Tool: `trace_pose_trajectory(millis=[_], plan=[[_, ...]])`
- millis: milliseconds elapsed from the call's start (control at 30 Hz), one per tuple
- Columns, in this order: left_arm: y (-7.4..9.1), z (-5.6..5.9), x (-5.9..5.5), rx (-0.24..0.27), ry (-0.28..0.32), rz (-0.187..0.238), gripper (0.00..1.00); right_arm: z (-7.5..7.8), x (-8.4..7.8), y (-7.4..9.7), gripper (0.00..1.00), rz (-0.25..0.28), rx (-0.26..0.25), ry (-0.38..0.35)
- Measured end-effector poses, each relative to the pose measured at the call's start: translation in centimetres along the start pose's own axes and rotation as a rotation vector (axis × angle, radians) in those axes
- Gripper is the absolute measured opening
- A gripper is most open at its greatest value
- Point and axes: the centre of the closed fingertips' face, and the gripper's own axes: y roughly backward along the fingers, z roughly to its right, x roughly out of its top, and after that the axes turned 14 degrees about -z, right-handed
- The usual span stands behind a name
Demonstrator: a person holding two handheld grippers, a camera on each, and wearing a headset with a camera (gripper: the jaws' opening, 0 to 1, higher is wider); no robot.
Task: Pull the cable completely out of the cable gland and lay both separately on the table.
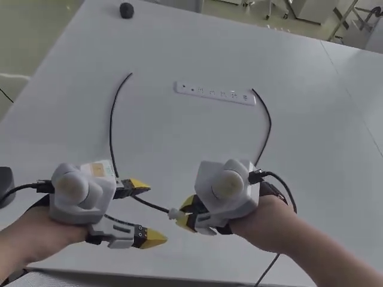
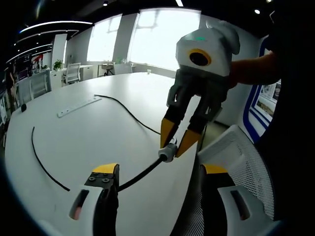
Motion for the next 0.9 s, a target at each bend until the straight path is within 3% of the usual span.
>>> trace_pose_trajectory(millis=[167,267,367,500,900], plan=[[-0.3,0.3,0.2,-0.021,-0.011,0.002,0.66,-0.2,0.1,0.2,0.07,0.007,-0.011,0.017],[-0.3,0.4,0.6,-0.04,-0.021,0.023,0.61,-0.4,0.0,0.4,0.07,0.01,-0.015,0.037],[-0.3,0.5,0.6,-0.053,-0.059,0.019,0.54,-0.6,0.1,0.5,0.07,0.025,0.0,0.045],[-0.3,0.7,0.7,-0.072,-0.067,0.022,0.47,-0.6,0.4,0.9,0.07,0.047,-0.003,0.059],[-1.1,1.4,1.1,-0.118,-0.067,0.033,0.34,-1.1,0.2,0.6,0.07,0.03,-0.004,0.097]])
